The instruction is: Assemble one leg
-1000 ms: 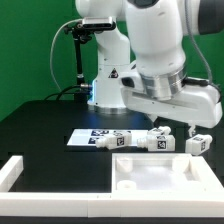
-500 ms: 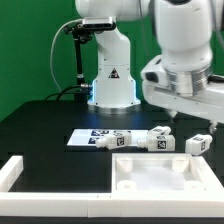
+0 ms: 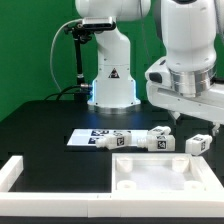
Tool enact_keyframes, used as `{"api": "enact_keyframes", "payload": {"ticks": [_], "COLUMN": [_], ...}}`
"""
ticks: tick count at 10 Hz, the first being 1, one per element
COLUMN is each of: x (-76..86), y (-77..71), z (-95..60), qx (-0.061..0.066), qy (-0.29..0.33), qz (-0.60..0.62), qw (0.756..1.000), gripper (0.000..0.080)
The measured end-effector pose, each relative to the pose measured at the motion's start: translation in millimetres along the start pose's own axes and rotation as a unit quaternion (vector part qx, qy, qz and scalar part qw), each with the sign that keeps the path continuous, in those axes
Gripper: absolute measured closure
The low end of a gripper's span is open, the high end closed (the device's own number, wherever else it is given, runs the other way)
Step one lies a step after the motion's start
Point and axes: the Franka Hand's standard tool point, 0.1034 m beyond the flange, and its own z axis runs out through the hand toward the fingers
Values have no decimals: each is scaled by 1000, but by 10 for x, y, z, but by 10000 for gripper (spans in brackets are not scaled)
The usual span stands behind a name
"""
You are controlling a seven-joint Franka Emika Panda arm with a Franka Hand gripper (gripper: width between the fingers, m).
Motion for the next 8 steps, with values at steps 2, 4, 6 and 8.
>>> {"api": "enact_keyframes", "payload": {"ticks": [2, 4, 6, 8], "x": [68, 55, 104, 118], "y": [114, 265, 335, 442], "z": [103, 62, 45, 70], "qx": [56, 54, 27, 18], "qy": [-49, -115, -165, -231], "qz": [2, -39, -52, -41], "qw": [997, 991, 984, 972], "gripper": [150, 150, 150, 150]}}
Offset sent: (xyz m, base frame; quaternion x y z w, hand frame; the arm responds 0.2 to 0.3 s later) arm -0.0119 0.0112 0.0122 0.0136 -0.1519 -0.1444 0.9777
